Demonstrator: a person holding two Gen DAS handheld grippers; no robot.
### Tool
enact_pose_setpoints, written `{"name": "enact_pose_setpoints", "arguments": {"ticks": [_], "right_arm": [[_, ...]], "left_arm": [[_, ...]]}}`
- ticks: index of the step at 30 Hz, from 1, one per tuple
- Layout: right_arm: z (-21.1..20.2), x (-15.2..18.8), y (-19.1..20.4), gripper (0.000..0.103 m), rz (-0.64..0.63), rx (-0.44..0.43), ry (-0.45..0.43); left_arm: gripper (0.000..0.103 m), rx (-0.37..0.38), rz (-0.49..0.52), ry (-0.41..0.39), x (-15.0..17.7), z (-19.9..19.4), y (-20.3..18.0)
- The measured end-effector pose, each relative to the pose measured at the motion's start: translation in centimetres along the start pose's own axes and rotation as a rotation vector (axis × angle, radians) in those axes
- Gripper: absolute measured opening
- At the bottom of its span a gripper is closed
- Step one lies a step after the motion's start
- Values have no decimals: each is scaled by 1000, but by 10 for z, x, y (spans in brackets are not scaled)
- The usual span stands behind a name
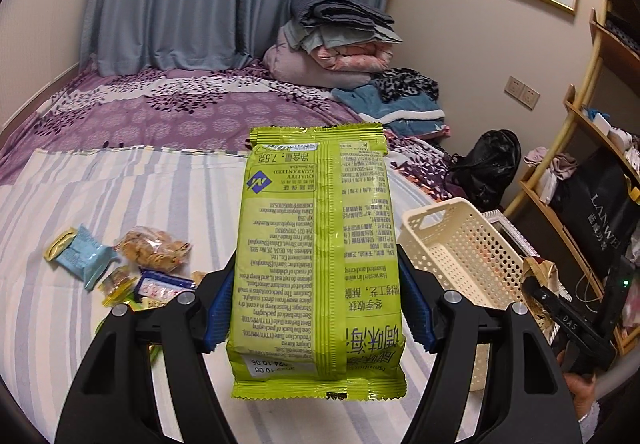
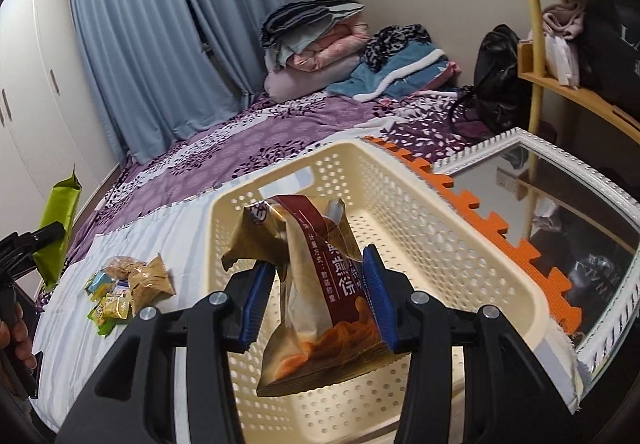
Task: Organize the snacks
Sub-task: 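Carry both packs to the cream basket and open the right tool over it, then lower the lime-green pack into the basket and open the left tool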
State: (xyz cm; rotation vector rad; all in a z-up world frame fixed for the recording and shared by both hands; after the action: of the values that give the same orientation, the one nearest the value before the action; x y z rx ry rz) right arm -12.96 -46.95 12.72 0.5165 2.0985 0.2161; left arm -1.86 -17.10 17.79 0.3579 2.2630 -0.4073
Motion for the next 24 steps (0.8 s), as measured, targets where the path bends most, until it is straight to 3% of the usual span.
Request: {"name": "enact_pose_setpoints", "arguments": {"ticks": [3, 7, 24], "right_arm": [[-5, 2, -10, 49, 7, 26, -5], [-9, 2, -18, 88, 18, 45, -24], [-25, 2, -41, 98, 34, 123, -54]], "left_arm": [[71, 24, 23, 4, -3, 4, -16], [71, 52, 54, 7, -7, 8, -37], [71, 190, 186, 19, -16, 22, -131]]}}
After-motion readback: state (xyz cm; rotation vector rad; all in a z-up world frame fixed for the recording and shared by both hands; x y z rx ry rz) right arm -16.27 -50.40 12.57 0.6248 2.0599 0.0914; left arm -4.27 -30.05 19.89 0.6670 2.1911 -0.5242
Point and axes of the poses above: each gripper's, at about its wrist camera, not at the fingertips, and z roughly the way its jaws point, y to its left, x to its underside, the point moved 2 cm from there along z, roughly the way its jaws point, and after that the axes turned 8 degrees about -x, right-handed, at the moved point
